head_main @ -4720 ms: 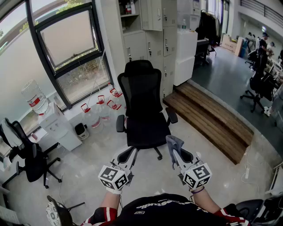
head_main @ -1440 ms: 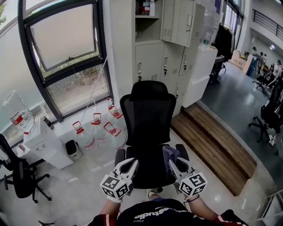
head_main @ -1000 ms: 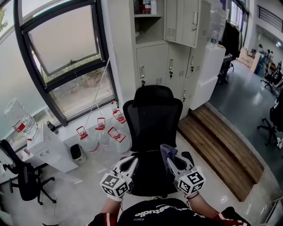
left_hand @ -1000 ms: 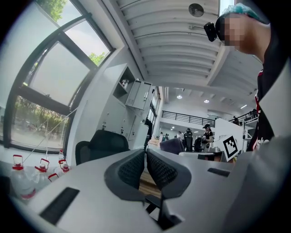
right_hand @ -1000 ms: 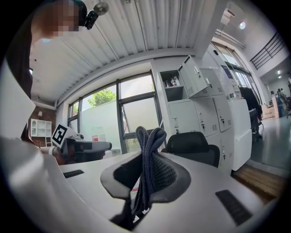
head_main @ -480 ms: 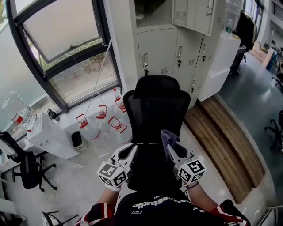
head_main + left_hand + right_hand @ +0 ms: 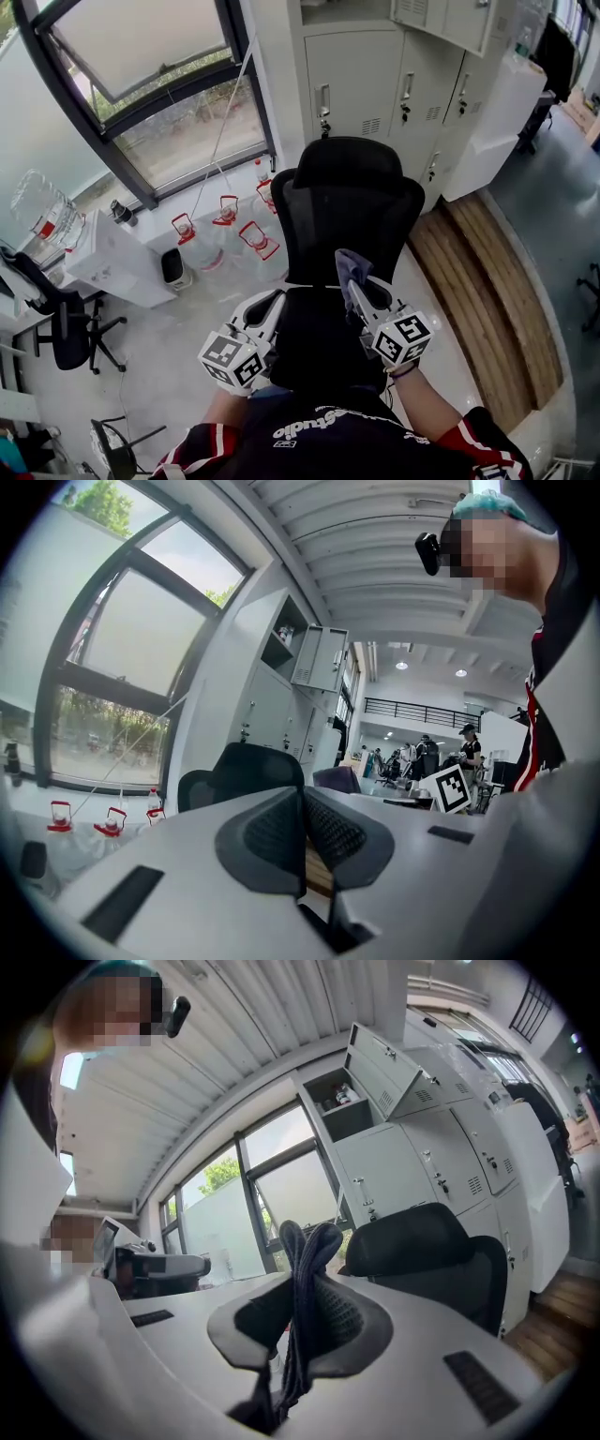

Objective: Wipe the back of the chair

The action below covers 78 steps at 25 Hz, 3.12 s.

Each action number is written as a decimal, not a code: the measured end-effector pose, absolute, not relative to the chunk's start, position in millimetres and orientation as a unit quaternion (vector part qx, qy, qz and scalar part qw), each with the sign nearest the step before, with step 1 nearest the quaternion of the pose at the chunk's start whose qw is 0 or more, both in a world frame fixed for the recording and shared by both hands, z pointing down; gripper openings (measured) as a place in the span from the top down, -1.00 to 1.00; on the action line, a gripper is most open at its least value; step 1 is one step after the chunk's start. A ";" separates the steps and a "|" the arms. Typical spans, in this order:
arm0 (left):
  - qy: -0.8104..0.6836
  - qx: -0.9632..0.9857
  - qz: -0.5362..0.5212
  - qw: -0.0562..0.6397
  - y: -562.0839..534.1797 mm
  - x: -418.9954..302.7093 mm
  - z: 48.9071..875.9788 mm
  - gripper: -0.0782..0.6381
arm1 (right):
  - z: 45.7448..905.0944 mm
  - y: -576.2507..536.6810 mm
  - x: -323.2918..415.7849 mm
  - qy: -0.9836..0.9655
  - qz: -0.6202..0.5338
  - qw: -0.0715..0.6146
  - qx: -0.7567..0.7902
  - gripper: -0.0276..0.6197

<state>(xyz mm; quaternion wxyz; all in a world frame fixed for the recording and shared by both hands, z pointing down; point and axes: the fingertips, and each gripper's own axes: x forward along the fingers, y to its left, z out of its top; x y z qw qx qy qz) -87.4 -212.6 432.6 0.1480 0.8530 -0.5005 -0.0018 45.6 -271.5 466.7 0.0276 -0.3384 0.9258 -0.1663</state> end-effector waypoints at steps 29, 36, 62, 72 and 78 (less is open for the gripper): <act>-0.529 0.832 0.006 0.166 -297.3 -296.5 437.7 0.68 | 559.5 -477.2 -209.0 0.919 -0.197 0.057 -0.337 0.71; -0.566 0.804 0.023 0.182 -296.8 -349.0 451.1 0.68 | 625.9 -550.4 -239.6 0.907 -0.219 0.032 -0.359 0.72; -0.548 0.817 0.005 0.180 -298.2 -235.0 449.1 0.68 | 668.1 -601.3 -54.6 0.867 -0.212 0.009 -0.451 0.72; -0.526 0.834 0.011 0.166 -301.8 -165.1 444.6 0.68 | 668.3 -605.1 75.9 0.843 -0.196 0.004 -0.502 0.72; -0.509 0.845 0.022 0.164 -296.9 -132.3 447.7 0.68 | 677.5 -604.7 179.7 0.808 -0.185 -0.008 -0.559 0.72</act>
